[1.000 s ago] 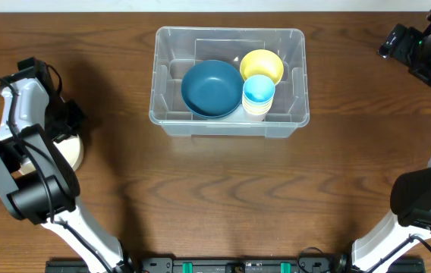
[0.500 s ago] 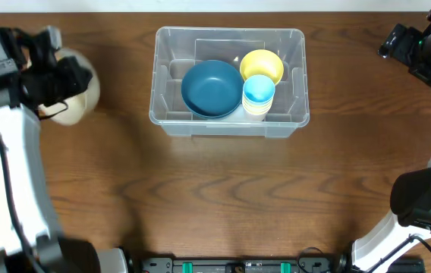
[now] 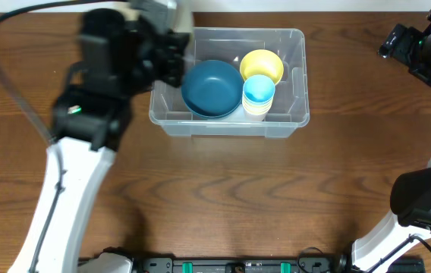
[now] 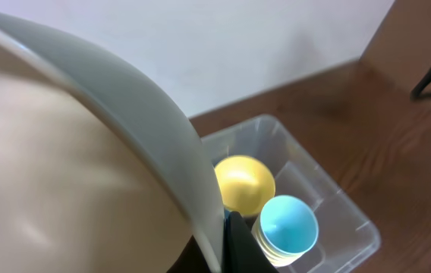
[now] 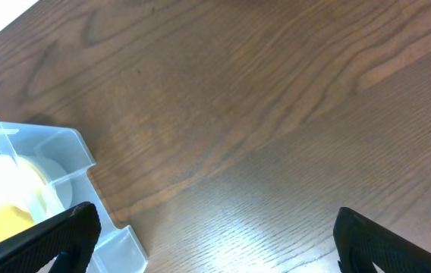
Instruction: Pack container
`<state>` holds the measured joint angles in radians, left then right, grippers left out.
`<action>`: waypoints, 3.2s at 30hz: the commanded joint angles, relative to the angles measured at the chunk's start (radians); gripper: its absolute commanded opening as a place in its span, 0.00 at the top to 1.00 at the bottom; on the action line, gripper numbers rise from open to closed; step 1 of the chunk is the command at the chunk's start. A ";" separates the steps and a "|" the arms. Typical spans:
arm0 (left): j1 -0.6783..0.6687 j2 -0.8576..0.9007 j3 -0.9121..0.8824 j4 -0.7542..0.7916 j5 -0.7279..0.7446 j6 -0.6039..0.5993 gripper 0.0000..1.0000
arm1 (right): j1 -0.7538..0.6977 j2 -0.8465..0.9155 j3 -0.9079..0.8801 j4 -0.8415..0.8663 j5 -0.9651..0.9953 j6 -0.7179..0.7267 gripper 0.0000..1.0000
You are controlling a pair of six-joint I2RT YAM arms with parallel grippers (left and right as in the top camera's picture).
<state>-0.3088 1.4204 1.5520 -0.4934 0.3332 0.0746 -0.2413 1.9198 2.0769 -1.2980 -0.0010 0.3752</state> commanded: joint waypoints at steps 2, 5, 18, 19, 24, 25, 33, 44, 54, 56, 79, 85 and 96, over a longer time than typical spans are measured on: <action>-0.078 0.138 0.012 0.005 -0.135 0.064 0.94 | -0.006 -0.003 0.016 -0.001 0.004 0.013 0.01; -0.090 0.219 0.012 0.005 -0.159 0.063 0.94 | -0.006 -0.003 0.016 -0.001 0.004 0.013 0.01; -0.154 0.382 0.011 0.002 -0.132 0.057 0.94 | -0.006 -0.003 0.016 -0.001 0.004 0.013 0.01; -0.163 0.386 0.011 0.002 -0.133 0.057 0.94 | -0.006 -0.003 0.016 -0.001 0.004 0.013 0.01; -0.186 0.408 0.008 -0.011 -0.137 0.068 0.94 | -0.006 -0.003 0.016 -0.001 0.004 0.013 0.01; -0.186 0.415 0.008 -0.015 -0.139 0.068 0.94 | -0.006 -0.003 0.016 -0.001 0.005 0.013 0.01; -0.181 0.440 0.008 -0.029 -0.152 0.068 0.94 | -0.006 -0.003 0.016 -0.001 0.004 0.013 0.01; -0.181 0.440 0.008 -0.087 -0.249 0.068 0.94 | -0.006 -0.003 0.016 -0.001 0.004 0.013 0.01; -0.181 0.440 0.008 -0.093 -0.248 0.068 0.76 | -0.006 -0.003 0.016 -0.001 0.004 0.013 0.01; -0.181 0.440 0.008 -0.093 -0.248 0.068 0.53 | -0.006 -0.003 0.016 -0.001 0.004 0.013 0.01; -0.054 0.409 0.009 -0.161 -0.206 -0.035 0.59 | -0.006 -0.003 0.016 -0.001 0.004 0.013 0.01; -0.061 0.409 0.009 -0.155 -0.206 -0.035 0.59 | -0.006 -0.003 0.016 -0.001 0.004 0.013 0.01; -0.063 0.265 0.012 -0.157 -0.207 -0.054 0.39 | -0.006 -0.003 0.016 -0.001 0.004 0.013 0.01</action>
<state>-0.3714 1.8050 1.5517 -0.6506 0.1246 0.0334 -0.2413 1.9198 2.0769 -1.2976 -0.0010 0.3752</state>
